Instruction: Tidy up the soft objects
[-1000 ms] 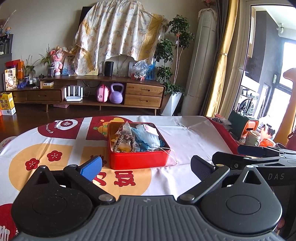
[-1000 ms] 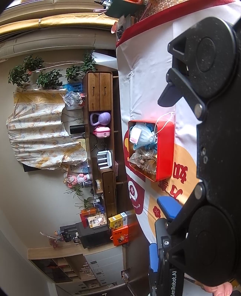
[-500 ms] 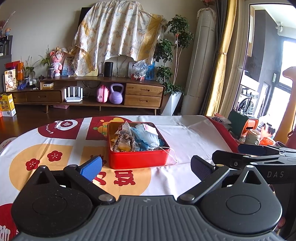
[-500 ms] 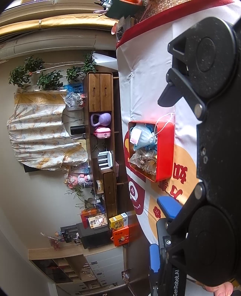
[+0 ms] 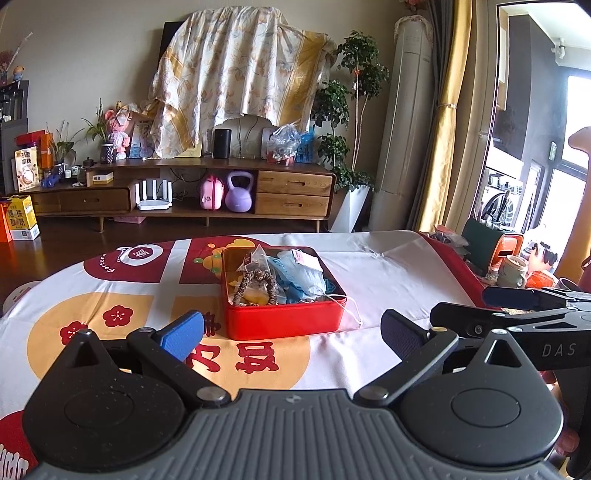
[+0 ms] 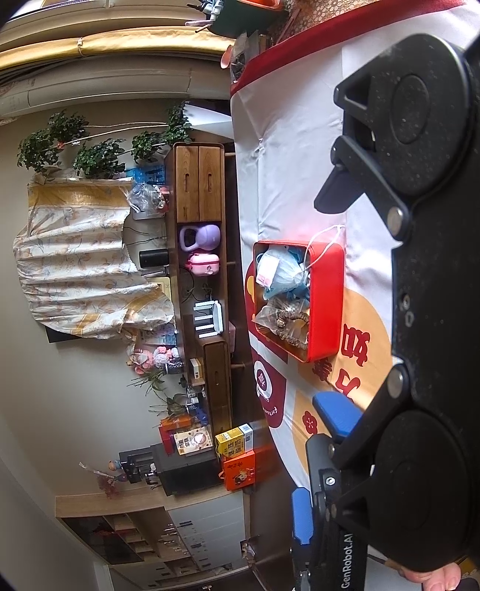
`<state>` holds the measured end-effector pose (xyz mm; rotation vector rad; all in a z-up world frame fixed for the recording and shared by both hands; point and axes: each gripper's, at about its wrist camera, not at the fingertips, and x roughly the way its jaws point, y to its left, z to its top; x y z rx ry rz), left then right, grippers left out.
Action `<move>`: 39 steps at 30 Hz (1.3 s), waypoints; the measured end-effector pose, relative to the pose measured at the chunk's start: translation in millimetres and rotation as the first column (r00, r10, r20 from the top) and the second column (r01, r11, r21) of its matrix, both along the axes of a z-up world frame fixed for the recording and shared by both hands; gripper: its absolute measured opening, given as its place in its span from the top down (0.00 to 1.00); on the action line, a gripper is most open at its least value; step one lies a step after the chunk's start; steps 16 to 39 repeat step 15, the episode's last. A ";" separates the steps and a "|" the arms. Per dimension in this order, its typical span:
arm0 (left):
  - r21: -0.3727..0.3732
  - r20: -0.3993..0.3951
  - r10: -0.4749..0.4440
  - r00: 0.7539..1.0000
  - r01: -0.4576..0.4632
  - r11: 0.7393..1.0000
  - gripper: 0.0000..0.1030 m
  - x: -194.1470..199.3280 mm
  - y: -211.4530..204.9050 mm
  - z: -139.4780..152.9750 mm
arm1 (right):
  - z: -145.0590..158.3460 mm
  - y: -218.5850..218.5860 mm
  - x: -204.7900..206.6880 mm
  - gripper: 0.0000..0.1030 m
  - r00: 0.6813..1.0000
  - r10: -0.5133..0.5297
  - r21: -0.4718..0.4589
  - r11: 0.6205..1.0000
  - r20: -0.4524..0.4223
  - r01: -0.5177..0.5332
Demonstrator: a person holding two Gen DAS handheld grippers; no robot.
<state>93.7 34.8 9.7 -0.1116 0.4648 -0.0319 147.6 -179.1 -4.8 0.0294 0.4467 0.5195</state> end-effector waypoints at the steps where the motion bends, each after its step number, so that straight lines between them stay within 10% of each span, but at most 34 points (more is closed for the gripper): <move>1: -0.001 0.000 -0.002 1.000 0.002 1.000 0.00 0.0 0.0 0.1 | 0.2 0.4 -0.2 0.00 1.000 -0.001 -0.001 1.000 0.001 0.001; 39: -0.005 -0.016 0.010 1.000 -0.010 1.000 0.00 1.0 2.2 -4.1 | -1.6 -0.9 1.5 0.00 1.000 0.001 -0.003 1.000 -0.004 -0.001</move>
